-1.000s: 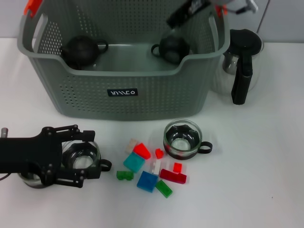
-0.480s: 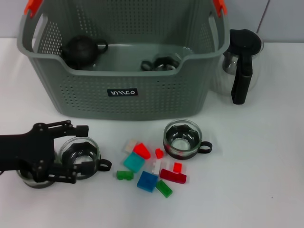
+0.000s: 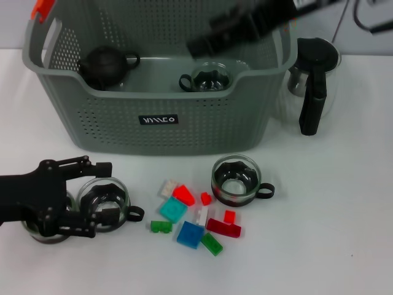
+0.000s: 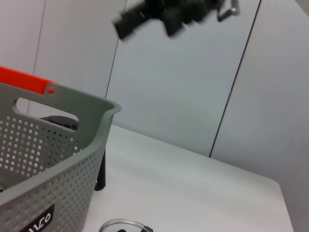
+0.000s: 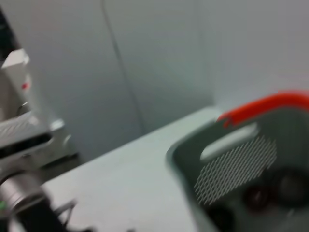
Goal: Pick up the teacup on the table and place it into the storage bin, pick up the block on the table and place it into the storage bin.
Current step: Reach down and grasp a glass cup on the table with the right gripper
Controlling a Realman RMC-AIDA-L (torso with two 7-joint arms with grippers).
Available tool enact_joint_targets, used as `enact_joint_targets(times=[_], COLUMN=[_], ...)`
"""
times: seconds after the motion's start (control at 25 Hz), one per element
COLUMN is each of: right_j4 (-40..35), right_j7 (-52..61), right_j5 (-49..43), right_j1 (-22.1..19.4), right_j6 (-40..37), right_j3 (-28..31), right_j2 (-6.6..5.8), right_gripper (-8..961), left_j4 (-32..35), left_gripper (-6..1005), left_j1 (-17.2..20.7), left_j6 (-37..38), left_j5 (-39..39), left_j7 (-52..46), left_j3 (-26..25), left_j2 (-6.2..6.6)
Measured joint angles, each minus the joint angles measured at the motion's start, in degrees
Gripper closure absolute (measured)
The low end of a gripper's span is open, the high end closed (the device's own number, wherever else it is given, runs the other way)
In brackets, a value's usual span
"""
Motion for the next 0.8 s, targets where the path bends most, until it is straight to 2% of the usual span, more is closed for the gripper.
enact_joint_targets(times=[0.24, 0.56, 0.8], right_j4=[0.5, 1.0, 4.3], right_j7=[3.3, 5.9, 4.7], right_j5=[-6.2, -12.5, -20.4], right_j1=[-0.8, -1.5, -1.0], right_j6=[-9.2, -12.0, -11.9], right_j3=[0.4, 0.0, -1.7], right_j2=[-0.16, -0.08, 0.34], right_gripper=[194, 196, 202], left_j4=[0.0, 0.1, 0.1], left_gripper=[64, 64, 64], left_j1=[0.4, 0.6, 0.7], left_j6=[0.1, 0.2, 0.2], left_j5=[0.1, 0.5, 0.5], left_j7=[0.1, 0.4, 0.9], left_j3=[0.2, 0.5, 0.4], left_j2=[-0.2, -0.28, -0.36])
